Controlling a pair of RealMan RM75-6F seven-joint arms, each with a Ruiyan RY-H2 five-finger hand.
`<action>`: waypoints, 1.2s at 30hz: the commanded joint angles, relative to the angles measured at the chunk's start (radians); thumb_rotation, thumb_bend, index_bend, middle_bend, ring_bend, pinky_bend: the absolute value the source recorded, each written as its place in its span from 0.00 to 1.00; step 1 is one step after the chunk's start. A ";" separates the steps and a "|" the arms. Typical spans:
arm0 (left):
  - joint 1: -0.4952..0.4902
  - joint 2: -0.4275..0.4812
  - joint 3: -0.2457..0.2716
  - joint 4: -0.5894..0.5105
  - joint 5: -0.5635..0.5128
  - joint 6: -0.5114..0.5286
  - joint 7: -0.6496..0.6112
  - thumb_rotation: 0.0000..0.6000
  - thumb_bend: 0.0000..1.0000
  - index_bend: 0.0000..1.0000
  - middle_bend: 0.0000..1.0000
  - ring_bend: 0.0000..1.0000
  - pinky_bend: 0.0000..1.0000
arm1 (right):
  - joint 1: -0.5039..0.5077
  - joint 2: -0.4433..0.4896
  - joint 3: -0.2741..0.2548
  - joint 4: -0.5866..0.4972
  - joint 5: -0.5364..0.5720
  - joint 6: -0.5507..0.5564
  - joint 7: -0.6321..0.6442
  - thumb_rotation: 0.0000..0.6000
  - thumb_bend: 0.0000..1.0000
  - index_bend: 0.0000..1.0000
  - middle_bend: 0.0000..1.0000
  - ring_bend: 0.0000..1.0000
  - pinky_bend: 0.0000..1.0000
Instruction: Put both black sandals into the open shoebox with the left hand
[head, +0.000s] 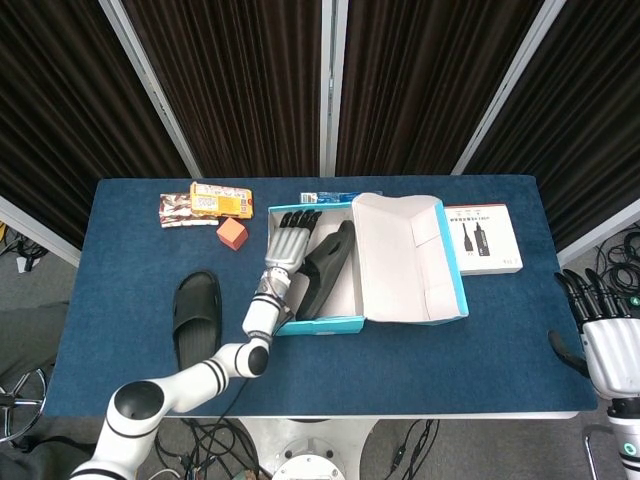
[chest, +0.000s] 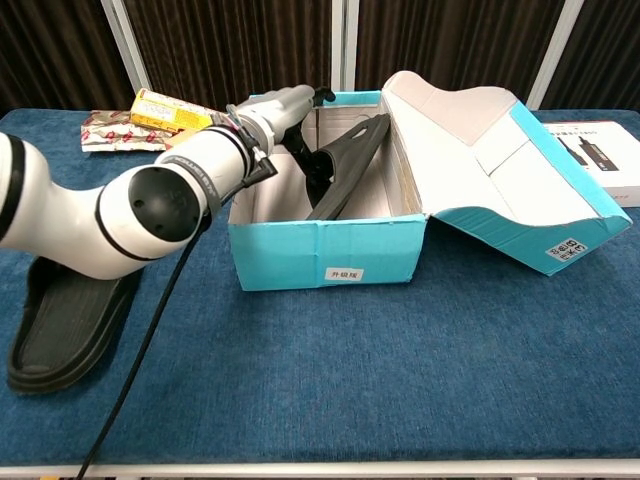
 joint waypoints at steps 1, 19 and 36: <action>0.030 0.048 0.029 -0.075 0.012 0.043 0.052 1.00 0.05 0.03 0.00 0.00 0.05 | 0.001 -0.001 0.000 0.001 -0.003 0.000 0.002 1.00 0.24 0.08 0.10 0.04 0.19; 0.271 0.607 0.057 -0.825 -0.121 0.084 0.114 1.00 0.05 0.03 0.00 0.00 0.05 | 0.001 -0.011 -0.001 0.036 -0.019 0.017 0.046 1.00 0.24 0.08 0.10 0.04 0.19; 0.479 1.006 0.258 -0.972 -0.042 -0.131 -0.131 1.00 0.05 0.08 0.03 0.54 0.58 | 0.023 -0.027 -0.007 0.039 -0.030 -0.016 0.041 1.00 0.24 0.07 0.10 0.04 0.20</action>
